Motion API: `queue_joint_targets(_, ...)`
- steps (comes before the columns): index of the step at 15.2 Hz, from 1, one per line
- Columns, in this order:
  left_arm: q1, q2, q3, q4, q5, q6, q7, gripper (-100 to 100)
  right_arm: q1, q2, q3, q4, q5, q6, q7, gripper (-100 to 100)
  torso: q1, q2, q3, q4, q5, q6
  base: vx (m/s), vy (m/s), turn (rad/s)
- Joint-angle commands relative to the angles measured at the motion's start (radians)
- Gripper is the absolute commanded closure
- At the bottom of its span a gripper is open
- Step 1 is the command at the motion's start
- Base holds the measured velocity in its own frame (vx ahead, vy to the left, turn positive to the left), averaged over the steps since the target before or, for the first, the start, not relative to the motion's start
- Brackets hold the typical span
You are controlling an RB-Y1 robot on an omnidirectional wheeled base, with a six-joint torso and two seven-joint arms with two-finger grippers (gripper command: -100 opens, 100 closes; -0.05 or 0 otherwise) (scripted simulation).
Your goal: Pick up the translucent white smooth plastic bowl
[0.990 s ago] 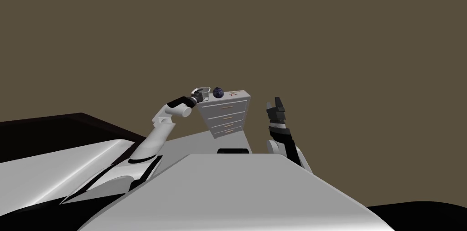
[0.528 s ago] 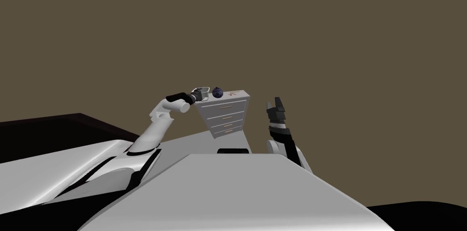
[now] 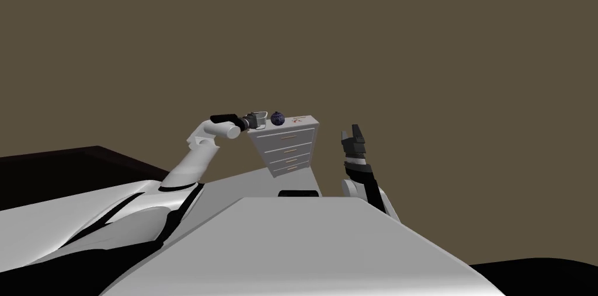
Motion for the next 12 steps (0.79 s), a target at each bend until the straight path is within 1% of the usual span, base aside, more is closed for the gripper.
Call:
queue_joint_targets(1,-0.006,0.005,0.000,0.004,0.006,0.028,0.002,-100,0.000,0.000,0.000,0.000,0.000,0.000,0.000,0,0.000,0.000,0.000,0.000,0.000,0.000,-0.001,-0.007,0.000)
queue_joint_targets(2,-0.043,0.036,0.001,0.026,0.038,0.065,0.018,-100,0.000,0.000,0.000,0.000,0.000,0.000,0.000,0,0.000,0.000,0.000,0.000,0.000,0.000,0.000,-0.012,-0.021)
queue_joint_targets(4,-0.043,0.036,0.001,0.026,0.038,0.102,0.018,-100,0.000,0.000,0.000,0.000,0.000,0.000,0.000,0,0.000,0.000,0.000,0.000,0.000,0.000,0.001,-0.012,-0.020)
queue_joint_targets(5,-0.043,0.036,0.001,0.026,0.038,0.102,0.018,-100,0.000,0.000,0.000,0.000,0.000,0.000,0.000,0,0.000,0.000,0.000,0.000,0.000,0.000,0.001,-0.007,0.001)
queue_joint_targets(6,-0.079,0.066,0.001,0.048,0.070,0.140,0.033,-100,0.000,0.000,0.000,0.000,0.000,0.000,0.000,0,0.000,0.000,0.000,0.000,0.000,0.000,0.004,-0.014,-0.022)
queue_joint_targets(8,-0.079,0.066,0.001,0.048,0.070,0.176,0.033,-100,0.000,0.000,0.000,0.000,0.000,0.000,0.000,0,0.000,-0.001,0.000,0.000,0.000,0.000,0.007,-0.014,-0.022)
queue_joint_targets(9,-0.115,0.095,0.002,0.069,0.102,0.198,0.048,-100,0.000,0.000,0.000,0.000,0.000,0.000,0.000,0,0.000,-0.001,0.000,0.000,0.000,0.000,0.009,-0.015,-0.030)
queue_joint_targets(11,-0.115,0.095,0.002,0.069,0.102,0.239,0.048,-100,0.000,0.000,0.000,0.000,0.000,0.000,0.000,0,0.000,-0.001,0.000,0.000,0.000,0.000,0.010,-0.013,-0.021)
queue_joint_targets(12,-0.115,0.095,0.002,0.069,0.102,0.248,0.048,-100,0.000,0.000,0.000,0.000,0.000,0.000,0.000,0,0.000,-0.001,0.000,0.000,0.000,0.000,0.005,-0.005,0.002)
